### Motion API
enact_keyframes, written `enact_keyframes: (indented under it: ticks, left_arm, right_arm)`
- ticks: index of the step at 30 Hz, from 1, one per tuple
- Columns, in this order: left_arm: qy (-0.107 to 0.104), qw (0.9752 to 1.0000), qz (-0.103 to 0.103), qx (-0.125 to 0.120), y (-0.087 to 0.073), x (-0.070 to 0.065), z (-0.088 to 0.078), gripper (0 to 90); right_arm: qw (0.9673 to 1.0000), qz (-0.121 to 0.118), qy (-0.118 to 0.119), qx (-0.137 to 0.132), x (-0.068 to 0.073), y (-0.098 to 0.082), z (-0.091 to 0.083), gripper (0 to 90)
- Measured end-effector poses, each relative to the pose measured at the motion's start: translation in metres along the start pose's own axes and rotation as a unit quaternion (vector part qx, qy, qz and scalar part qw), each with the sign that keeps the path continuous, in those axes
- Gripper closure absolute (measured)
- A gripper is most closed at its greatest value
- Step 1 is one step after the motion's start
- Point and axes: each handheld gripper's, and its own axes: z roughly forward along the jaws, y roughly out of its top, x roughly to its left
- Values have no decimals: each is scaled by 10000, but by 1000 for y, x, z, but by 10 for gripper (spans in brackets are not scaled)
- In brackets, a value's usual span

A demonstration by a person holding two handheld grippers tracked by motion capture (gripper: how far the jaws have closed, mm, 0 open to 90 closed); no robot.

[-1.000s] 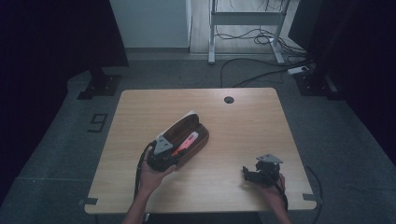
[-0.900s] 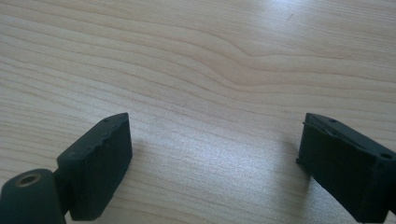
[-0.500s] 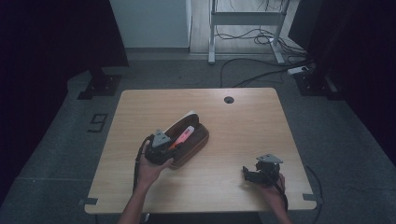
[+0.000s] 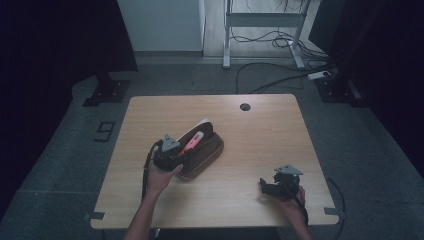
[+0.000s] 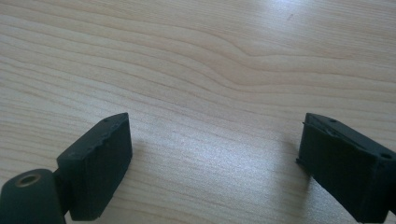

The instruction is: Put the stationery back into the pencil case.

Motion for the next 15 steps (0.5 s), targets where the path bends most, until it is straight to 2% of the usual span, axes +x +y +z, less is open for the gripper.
enact_keyframes:
  ticks: [7,15]
  left_arm:
    - [111,9999,-8,109,-1,6,7,675]
    - [137,9996,45,228,-1,8,18,675]
  right_arm:
    - [10000,1,0,0,0,0,0,93]
    - [10000,0,0,0,0,0,0,92]
